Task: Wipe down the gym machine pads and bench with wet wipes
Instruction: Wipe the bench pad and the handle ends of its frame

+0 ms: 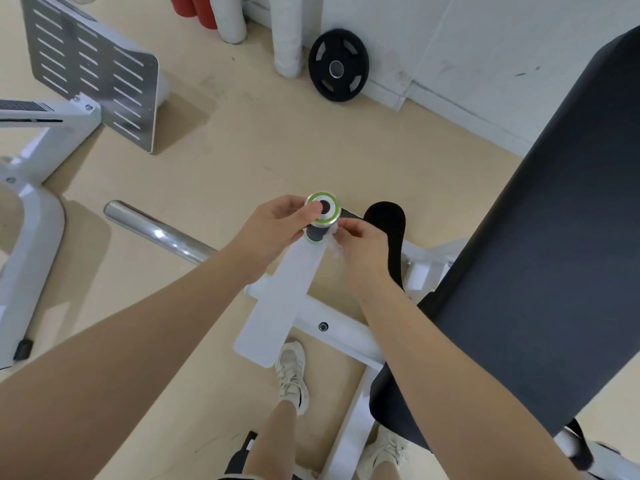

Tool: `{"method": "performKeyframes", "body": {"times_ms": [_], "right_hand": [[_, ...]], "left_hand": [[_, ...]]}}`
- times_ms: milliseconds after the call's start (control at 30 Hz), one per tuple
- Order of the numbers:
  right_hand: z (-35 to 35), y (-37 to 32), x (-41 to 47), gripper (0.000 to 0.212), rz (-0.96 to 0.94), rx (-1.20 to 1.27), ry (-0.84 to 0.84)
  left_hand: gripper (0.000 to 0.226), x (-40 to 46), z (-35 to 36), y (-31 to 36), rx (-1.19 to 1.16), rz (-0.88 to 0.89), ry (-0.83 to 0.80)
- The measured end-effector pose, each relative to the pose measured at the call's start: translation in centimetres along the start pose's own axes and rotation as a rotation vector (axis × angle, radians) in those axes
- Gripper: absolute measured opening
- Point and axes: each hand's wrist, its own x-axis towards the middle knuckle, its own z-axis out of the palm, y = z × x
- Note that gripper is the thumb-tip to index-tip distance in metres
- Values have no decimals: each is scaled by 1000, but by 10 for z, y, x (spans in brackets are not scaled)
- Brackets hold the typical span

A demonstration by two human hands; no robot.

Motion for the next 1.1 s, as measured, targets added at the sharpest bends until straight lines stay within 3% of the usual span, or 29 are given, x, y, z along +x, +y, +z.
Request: {"method": "performKeyframes", "body": {"times_ms": [133, 233, 367, 533, 633, 700, 833, 933, 1000, 1100], "right_hand": [[7, 10, 15, 11, 66, -12, 31], [0, -12, 7, 10, 62, 157, -133], [-27, -53, 9, 18, -102, 124, -387], [-21, -71, 58, 21, -192, -298, -389], [-5, -57, 80, 23, -186, -586, -535], [-1, -58, 81, 24, -167, -698, -669], [-4, -80, 68, 19, -110, -593, -785], [-7, -108, 47, 32, -53, -333, -867], [-11, -111, 38, 41, -38, -103, -777], [-18, -69, 27, 25, 58, 59, -258]], "left_hand": [[8, 3, -2, -3, -36, -2, 4], [8, 2, -1, -4, -55, -1, -2], [14, 7, -6, -5, -11, -22, -30], [39, 18, -17, -9, -34, -74, -60], [35, 25, -24, -15, -355, -189, -32], [33, 30, -25, -19, -439, -229, 27], [26, 34, -17, -22, -434, -196, 88], [26, 33, -17, -18, -421, -172, 89], [26, 32, -18, -16, -349, -156, 60], [34, 25, -15, -12, -256, -134, 16]]}}
